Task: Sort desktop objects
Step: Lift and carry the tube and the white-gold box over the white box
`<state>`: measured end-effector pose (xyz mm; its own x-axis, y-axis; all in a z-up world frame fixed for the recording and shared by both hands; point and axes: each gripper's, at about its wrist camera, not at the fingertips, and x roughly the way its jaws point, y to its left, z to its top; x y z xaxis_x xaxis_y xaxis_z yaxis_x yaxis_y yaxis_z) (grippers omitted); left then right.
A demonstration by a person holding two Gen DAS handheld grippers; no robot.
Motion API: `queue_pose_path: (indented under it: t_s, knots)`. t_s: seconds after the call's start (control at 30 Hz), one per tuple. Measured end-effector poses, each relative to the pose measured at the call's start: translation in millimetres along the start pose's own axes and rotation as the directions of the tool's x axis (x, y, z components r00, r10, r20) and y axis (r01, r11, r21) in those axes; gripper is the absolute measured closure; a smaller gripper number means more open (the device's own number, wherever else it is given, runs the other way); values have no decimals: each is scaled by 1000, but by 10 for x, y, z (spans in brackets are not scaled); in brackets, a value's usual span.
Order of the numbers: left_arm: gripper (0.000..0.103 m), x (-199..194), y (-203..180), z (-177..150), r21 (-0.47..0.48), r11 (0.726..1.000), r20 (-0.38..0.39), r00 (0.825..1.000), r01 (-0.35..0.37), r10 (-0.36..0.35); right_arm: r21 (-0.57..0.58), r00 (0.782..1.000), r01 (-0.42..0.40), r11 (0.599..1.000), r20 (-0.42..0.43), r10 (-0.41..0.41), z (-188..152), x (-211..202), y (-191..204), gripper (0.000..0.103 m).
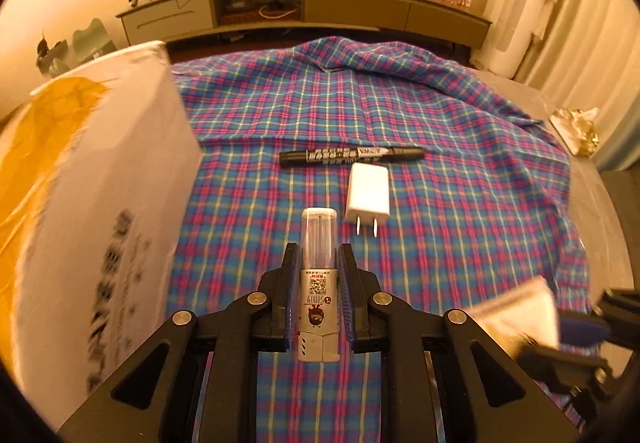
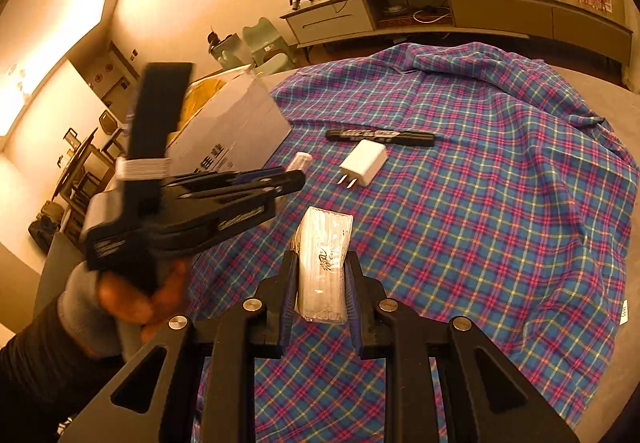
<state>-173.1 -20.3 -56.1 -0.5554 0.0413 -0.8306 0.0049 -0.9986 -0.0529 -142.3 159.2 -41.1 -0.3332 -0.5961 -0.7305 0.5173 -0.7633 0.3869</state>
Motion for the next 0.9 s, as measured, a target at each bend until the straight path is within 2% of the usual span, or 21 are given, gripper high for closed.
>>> queue_pose_path:
  t_s: [0.23,0.47,0.67,0.9]
  knots:
    - [85,-488,-17,-221,24,998,42,998,-50,49,-62,999,26,998,35,-24,-46,-77,297,79]
    - [85,-915,1,-386,39,997,87,994,-73,69,-85,997,35,996,68,-30,-85,-176,545,79]
    - [85,-1241,13,-525,53,996,135,989,-72,64,-115,996,51,992,84,-41,-166,-226,819,79]
    - [85,-1550,160,-658,33,999,171,985,-38,32,-171,990,107,979,112,-89,-304,-315,1198,79]
